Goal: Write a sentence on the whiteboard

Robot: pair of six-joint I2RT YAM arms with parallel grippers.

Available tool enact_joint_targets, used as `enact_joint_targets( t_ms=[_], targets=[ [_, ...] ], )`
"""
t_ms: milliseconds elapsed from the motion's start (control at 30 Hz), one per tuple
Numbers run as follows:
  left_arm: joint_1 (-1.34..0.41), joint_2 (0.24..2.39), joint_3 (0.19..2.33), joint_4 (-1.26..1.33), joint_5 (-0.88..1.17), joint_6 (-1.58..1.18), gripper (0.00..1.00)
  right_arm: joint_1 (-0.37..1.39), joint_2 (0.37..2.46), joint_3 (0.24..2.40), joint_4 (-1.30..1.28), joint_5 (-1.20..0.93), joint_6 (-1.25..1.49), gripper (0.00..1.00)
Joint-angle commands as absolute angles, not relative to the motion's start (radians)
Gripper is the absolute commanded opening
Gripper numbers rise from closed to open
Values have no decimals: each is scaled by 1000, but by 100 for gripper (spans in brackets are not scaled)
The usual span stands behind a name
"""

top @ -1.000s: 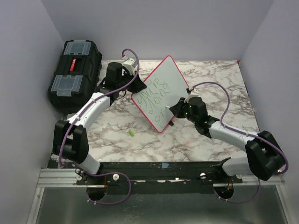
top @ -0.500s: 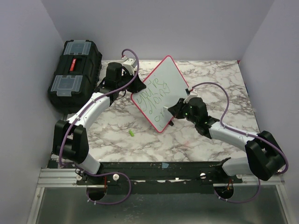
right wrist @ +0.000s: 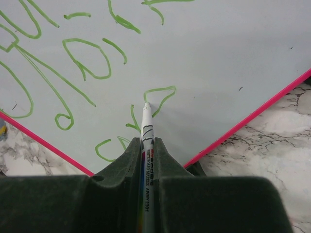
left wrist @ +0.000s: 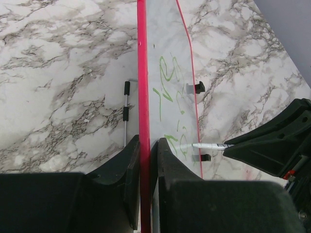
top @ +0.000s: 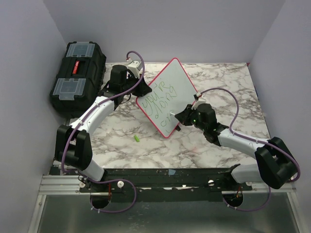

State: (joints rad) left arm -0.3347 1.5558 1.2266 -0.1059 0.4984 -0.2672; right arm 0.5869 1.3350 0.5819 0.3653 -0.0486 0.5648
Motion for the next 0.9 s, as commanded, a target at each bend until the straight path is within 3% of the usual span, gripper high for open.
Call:
enact_joint_targets(
  t_ms=[0,867],
  targets=[
    [-379,1561,1176,-227,556,-175,0,601,1376,540,217,-74,573,1],
    [-379,1561,1175,-222,560,-172,0,601,1394,619,131,117,562,1]
  ],
)
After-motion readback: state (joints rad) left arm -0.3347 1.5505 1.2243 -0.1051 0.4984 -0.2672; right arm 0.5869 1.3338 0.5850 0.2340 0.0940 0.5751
